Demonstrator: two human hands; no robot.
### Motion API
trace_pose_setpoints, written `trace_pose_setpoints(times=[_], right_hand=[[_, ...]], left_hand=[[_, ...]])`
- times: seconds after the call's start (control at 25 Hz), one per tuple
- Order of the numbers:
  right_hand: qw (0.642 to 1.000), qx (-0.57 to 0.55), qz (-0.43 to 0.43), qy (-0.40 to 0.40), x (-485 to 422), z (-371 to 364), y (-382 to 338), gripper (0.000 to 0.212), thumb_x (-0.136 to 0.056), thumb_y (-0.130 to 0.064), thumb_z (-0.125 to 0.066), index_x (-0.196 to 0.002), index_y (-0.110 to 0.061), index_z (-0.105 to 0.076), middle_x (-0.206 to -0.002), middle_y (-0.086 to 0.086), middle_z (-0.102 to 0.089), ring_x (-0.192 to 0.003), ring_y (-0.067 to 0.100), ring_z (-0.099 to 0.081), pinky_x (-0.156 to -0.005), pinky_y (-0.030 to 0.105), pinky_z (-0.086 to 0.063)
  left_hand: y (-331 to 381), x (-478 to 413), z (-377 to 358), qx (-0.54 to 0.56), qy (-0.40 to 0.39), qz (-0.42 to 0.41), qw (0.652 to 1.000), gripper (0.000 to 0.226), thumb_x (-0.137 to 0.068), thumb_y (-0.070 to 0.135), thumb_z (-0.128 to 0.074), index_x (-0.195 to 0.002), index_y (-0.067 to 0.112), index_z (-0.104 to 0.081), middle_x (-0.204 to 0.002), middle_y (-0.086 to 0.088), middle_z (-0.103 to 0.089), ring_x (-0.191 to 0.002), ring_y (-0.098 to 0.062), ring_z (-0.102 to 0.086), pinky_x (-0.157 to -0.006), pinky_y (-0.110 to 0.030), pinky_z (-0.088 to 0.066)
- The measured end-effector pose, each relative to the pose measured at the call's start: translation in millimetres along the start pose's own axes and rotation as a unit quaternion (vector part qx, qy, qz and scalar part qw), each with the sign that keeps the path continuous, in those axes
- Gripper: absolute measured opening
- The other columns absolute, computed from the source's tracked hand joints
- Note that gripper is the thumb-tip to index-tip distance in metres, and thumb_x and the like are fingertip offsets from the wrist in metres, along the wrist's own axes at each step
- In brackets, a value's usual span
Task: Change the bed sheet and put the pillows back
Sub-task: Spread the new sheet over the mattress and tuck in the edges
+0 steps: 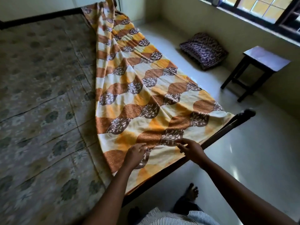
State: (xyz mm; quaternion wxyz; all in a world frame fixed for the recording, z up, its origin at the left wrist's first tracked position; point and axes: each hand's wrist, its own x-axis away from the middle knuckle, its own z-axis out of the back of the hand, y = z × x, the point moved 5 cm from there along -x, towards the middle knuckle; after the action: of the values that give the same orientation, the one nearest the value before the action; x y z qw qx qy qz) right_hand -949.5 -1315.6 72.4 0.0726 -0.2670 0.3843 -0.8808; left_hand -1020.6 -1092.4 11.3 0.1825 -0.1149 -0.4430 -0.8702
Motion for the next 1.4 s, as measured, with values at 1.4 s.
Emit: trace_pose_setpoints(times=[1.4], right_hand=[[0.958, -0.054, -0.141, -0.245, -367.8, 266.5, 235.1, 0.060, -0.080, -0.028, -0.072, -0.129, -0.007, -0.045, -0.116, 0.010, -0.057, -0.102, 0.023, -0.056, -0.072, 0.022, -0.052]], left_hand=[[244.1, -249.4, -247.0, 0.069, 0.055, 0.246, 0.965, 0.029, -0.096, 0.018, -0.049, -0.124, 0.015, -0.057, -0.124, -0.003, -0.058, -0.111, -0.022, -0.057, -0.089, -0.032, -0.047]])
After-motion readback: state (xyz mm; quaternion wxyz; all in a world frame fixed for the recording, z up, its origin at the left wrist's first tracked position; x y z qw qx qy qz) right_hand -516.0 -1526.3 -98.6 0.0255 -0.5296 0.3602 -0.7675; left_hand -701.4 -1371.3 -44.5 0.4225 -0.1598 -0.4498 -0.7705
